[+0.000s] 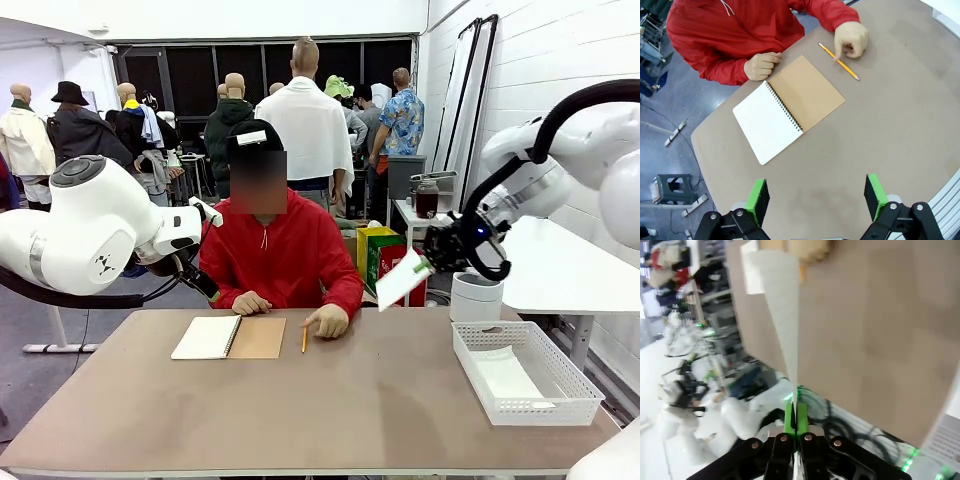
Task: Sort the paper based on its condition.
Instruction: If a person hands you a paper, place it in the Organizing basket , and if it's crumpled, put it in the Trash can.
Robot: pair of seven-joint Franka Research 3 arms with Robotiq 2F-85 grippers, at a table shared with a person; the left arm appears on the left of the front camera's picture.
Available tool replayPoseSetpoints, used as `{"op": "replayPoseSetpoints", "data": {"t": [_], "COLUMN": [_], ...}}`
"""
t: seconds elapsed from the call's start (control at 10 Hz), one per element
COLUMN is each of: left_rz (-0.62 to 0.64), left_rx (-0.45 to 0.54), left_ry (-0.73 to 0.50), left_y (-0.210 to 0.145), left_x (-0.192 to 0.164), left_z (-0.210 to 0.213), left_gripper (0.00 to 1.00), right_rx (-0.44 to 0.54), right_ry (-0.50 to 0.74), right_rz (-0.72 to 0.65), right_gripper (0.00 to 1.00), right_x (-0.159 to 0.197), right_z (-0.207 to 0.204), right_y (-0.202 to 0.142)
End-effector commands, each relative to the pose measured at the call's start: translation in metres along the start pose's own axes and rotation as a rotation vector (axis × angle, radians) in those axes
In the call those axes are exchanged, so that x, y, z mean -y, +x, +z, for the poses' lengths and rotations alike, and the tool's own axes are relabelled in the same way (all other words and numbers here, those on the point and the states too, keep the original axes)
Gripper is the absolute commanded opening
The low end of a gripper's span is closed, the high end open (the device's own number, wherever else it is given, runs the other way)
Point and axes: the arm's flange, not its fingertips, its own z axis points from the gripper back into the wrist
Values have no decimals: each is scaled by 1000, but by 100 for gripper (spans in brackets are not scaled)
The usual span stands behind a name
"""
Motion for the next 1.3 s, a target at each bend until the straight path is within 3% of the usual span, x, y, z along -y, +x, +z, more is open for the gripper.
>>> {"op": "replayPoseSetpoints", "data": {"t": [0.0,0.2,0.3,0.4,0.8,1.2], "left_rz": [-2,-2,-2,-2,-2,-2], "left_rx": [1,1,1,1,1,1], "left_ry": [1,1,1,1,1,1], "left_y": [0,0,0,0,0,0], "left_x": [0,0,0,0,0,0], "left_z": [0,0,0,0,0,0], "left_gripper": [100,100,100,100,100,100], "right_rx": [73,137,210,80,105,42], "right_ry": [-143,-232,-245,-197,-214,-323], "right_rz": [49,4,-54,26,11,58], "right_gripper": [0,0,0,0,0,0], "right_x": [27,49,43,44,47,91], "right_z": [4,18,17,25,24,42], "right_y": [-26,-34,-33,-28,-31,-34]}}
